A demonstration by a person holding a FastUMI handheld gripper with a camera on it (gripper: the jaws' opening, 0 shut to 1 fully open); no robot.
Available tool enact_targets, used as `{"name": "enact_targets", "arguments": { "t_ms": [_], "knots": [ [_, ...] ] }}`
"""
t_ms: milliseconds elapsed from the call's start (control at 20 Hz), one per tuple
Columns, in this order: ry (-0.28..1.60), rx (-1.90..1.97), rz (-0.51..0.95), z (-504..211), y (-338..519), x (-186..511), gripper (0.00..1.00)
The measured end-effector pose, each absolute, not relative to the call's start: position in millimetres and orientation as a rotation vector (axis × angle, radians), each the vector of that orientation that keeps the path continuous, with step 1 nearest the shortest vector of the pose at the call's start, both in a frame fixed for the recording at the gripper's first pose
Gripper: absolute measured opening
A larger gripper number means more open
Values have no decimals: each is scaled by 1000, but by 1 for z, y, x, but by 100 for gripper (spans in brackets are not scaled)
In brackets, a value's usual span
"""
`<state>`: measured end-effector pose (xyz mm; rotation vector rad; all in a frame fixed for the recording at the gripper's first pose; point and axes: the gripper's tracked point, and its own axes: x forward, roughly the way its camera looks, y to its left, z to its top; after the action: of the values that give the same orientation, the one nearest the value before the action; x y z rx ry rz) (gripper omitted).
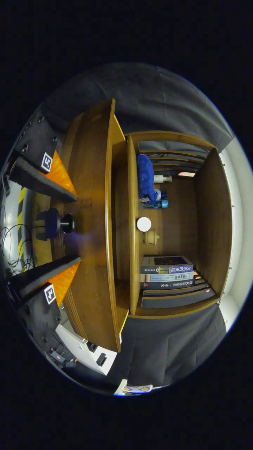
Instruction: Pull open the drawer, take out the items inside it, and place them on the countertop above the cabinet.
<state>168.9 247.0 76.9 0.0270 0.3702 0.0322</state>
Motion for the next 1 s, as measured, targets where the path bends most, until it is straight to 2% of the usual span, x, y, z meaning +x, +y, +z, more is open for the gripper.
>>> {"name": "enact_targets", "arguments": {
  "t_ms": [400, 1000],
  "knots": [
    [398, 33, 33, 70, 249, 225, 100],
    [395, 59, 34, 60, 251, 273, 100]
  ]
}}
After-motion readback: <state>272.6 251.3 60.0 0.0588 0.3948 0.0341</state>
